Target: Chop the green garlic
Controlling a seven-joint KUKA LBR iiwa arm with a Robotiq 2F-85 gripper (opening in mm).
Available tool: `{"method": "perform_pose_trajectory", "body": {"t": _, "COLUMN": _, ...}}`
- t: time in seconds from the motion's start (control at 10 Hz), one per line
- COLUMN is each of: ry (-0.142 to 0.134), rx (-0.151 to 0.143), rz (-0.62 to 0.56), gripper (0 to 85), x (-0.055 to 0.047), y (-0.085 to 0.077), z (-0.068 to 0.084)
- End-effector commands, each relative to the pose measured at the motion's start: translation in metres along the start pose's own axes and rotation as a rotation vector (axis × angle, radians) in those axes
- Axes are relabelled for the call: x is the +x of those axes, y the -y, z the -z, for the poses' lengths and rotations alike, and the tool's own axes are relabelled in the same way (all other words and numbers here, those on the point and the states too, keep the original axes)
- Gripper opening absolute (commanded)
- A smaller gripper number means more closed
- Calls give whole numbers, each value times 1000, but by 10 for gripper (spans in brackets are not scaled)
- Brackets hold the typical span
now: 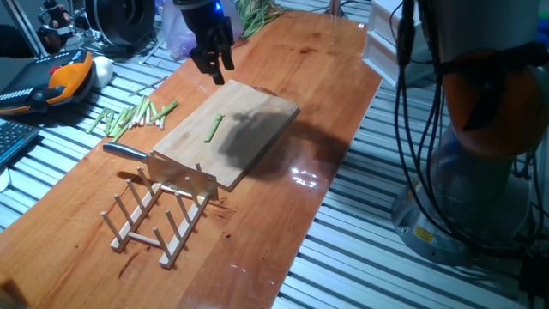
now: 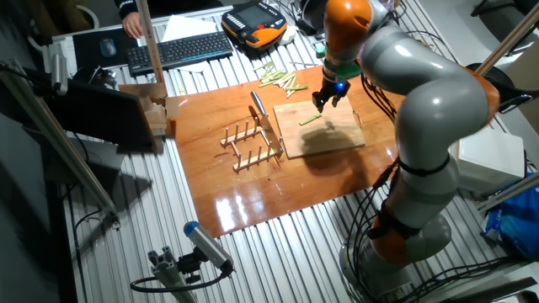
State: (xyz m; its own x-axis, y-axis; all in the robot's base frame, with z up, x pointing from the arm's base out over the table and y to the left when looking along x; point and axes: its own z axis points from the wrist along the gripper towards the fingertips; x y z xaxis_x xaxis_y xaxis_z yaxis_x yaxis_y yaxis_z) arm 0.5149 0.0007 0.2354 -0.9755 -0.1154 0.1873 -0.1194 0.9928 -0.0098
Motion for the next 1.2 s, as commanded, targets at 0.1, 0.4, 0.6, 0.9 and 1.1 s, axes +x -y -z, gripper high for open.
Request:
{"method": "perform_pose_trajectory", "body": {"t": 0.1, "ry": 2, "rx": 0, "rz": 14, "gripper": 0, "x": 0, "y": 0, "z": 0}}
{"method": "perform_pose_trajectory", "body": {"t": 0.4, "ry": 10, "rx": -3, "rz": -2, "gripper": 0, "x": 0, "y": 0, "z": 0}}
{"method": "perform_pose_trajectory", "body": {"t": 0.6, "ry": 7, "rx": -2, "rz": -4, "gripper": 0, "x": 0, "y": 0, "z": 0}}
{"method": "perform_pose_trajectory", "body": {"t": 0.9, "ry": 6, "rx": -2, "rz": -6, "gripper": 0, "x": 0, "y": 0, "z": 0}}
{"method": "perform_pose_trajectory", "body": {"t": 1.1, "ry": 7, "rx": -2, "rz": -6, "gripper": 0, "x": 0, "y": 0, "z": 0}}
